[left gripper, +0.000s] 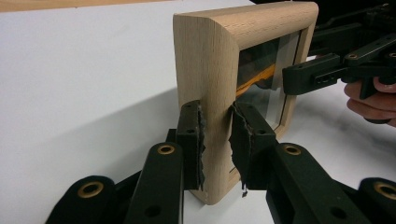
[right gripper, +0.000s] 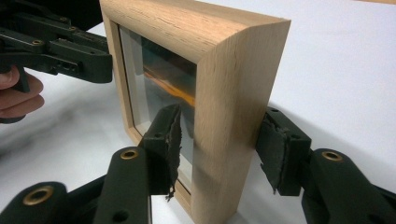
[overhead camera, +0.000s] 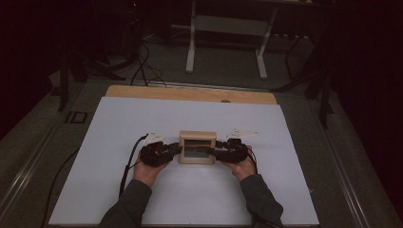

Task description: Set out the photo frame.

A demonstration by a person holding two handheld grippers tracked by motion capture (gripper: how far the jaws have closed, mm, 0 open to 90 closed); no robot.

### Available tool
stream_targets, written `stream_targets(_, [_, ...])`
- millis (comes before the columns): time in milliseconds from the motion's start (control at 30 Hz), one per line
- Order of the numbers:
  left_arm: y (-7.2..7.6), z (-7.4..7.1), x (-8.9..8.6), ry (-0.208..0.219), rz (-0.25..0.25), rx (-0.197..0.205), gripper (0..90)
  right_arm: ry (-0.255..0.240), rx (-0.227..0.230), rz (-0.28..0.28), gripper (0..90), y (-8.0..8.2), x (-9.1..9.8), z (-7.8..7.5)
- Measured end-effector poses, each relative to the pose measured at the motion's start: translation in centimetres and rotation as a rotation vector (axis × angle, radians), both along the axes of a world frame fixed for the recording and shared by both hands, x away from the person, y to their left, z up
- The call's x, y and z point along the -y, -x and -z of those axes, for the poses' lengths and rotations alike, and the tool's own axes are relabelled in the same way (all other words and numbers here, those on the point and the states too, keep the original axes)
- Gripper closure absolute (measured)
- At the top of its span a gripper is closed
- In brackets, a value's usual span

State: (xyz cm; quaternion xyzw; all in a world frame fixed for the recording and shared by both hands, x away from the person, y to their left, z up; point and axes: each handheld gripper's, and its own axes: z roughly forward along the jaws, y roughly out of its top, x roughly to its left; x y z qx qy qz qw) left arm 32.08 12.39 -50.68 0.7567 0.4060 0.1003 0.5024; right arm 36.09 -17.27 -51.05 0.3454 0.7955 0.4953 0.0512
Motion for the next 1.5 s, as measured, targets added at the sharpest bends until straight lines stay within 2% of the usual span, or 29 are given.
stream_targets(333, [0.2,-0.1,-0.1,0.000,0.002,0.000,67.5,0.004,-0.004,-0.001,41.5,0.0,-0.5,0.2])
stream_targets(467, [0.5,-0.2,-0.5,0.005,-0.005,0.000,66.1,0.007,0.001,0.011,39.8,0.2,0.0,0.1])
stream_targets(567, [0.8,-0.4,-0.8,-0.014,-0.012,-0.001,65.0,0.005,0.004,0.022,39.3,0.5,0.6,-0.1])
stream_targets(733, [1.3,-0.8,-1.6,-0.022,-0.029,0.006,64.0,0.009,0.011,0.027,39.4,0.9,1.5,-0.3])
stream_targets(967, [2.3,-0.6,-3.1,-0.047,-0.059,-0.002,62.7,0.025,0.013,0.039,39.7,1.6,2.9,-0.4])
stream_targets(1200, [3.4,-0.6,-4.4,-0.049,-0.074,0.011,61.6,0.051,0.019,0.041,40.9,2.4,4.0,-0.4])
stream_targets(1333, [3.9,-0.4,-4.7,-0.071,-0.077,0.019,60.7,0.065,0.022,0.041,43.5,3.0,4.5,-0.3])
stream_targets(1500, [4.6,-0.1,-5.8,-0.070,-0.096,0.024,60.1,0.072,0.039,0.061,47.6,3.6,5.6,-0.4])
